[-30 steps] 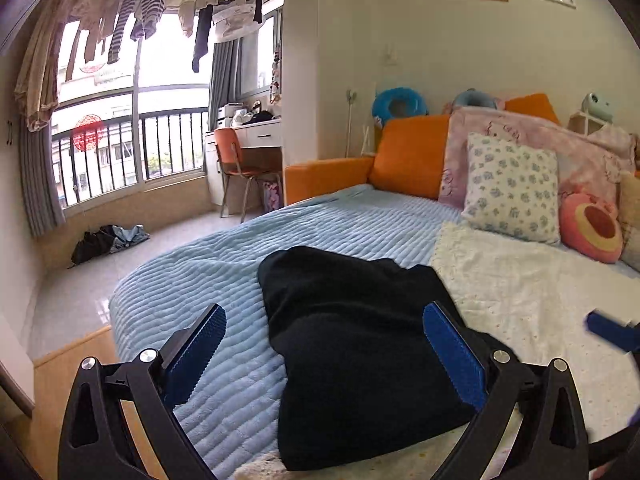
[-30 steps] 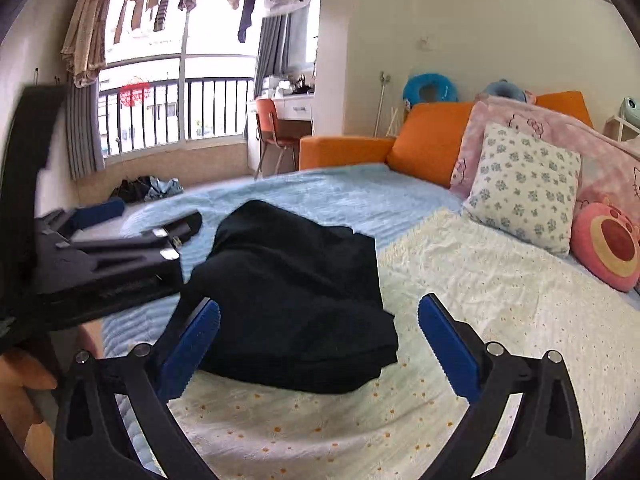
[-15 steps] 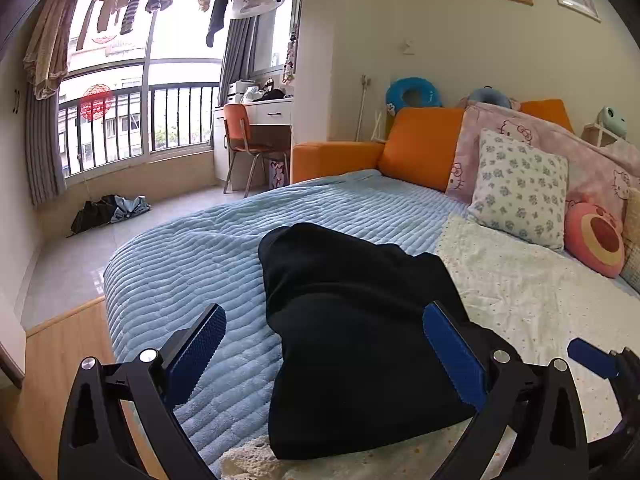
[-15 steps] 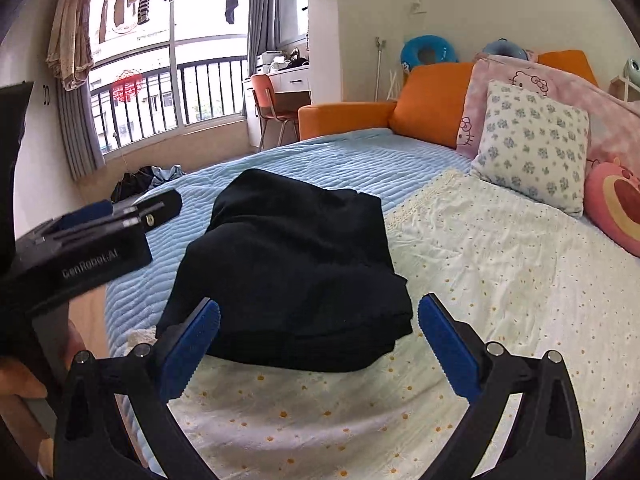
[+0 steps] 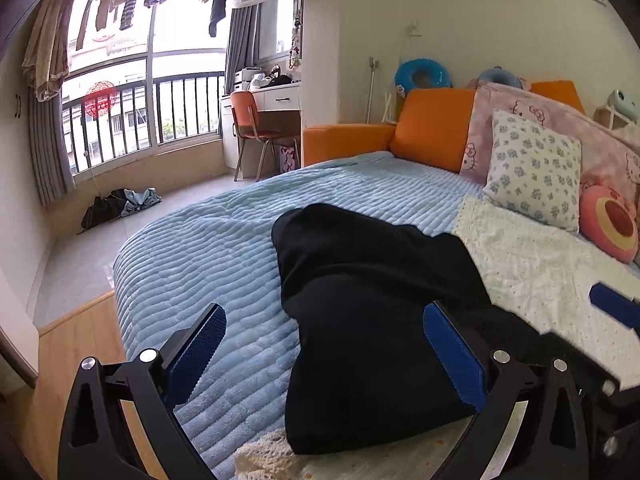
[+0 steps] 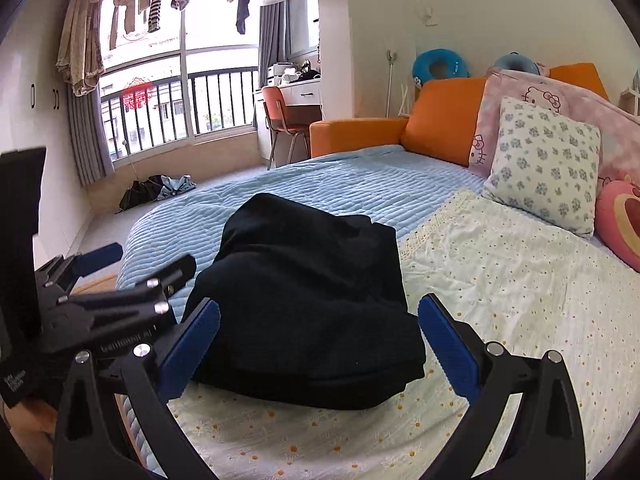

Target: Fold large clothes

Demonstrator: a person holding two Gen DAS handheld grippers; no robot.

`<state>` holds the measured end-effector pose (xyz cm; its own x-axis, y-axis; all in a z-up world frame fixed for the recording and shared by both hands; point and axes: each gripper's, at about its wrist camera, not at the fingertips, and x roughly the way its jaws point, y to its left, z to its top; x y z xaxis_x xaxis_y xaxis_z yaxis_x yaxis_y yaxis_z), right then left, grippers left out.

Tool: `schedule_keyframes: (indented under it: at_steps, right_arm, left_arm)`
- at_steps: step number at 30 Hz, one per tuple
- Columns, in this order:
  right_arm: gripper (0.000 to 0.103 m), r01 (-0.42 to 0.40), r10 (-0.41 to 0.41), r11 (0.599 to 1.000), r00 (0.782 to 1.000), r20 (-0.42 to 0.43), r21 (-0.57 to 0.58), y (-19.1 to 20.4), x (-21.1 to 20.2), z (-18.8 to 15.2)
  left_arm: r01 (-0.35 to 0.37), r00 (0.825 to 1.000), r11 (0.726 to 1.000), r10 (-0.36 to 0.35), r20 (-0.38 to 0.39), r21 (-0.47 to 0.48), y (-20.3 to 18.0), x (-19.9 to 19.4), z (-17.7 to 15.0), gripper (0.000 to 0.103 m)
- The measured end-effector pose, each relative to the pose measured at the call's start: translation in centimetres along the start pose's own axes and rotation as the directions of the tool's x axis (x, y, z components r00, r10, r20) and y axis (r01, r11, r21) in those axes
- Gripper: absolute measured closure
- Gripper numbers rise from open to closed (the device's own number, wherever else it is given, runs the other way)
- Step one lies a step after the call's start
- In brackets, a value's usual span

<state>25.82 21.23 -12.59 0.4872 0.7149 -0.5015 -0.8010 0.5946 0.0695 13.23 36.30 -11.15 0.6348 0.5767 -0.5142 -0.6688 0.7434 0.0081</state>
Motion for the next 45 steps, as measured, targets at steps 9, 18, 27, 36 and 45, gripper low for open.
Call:
schedule_keyframes:
  at_steps: [9,18,27,36,45]
  right_arm:
    - [0.005,0.009,-0.008,1.000,0.998,0.062,-0.013,-0.6,-1.2,-1.0]
    - [0.005,0.026,-0.026,1.000,0.998,0.063,-0.006,-1.2,-1.4,-1.9]
    - [0.005,0.038,-0.037,0.999,0.997,0.063,-0.010,-1.2,-1.4,-2.2]
    - [0.005,0.049,-0.048,0.999,0.995,0.085,-0.012,-1.1,-1.6,-2.0]
    - [0.005,0.060,-0.059,0.998,0.994,0.088,-0.014,-1.2,-1.5,-2.0]
  left_arm:
    - [0.005,0.999,1.000,-0.005,0.052,-0.007,0.1,-1.4,-1.9,0.003]
    - [0.019,0.997,1.000,-0.019,0.078,0.004,-0.4,-2.0,-1.9,0.003]
    - [0.029,0.997,0.999,-0.030,0.077,0.020,-0.7,-2.1,-1.9,0.003]
    - [0.020,0.997,1.000,-0.021,0.079,0.021,-0.6,-2.2,-1.7,0.003]
    - [0.021,0.997,1.000,-0.022,0.078,0.020,-0.5,-2.3,-1.7,0.003]
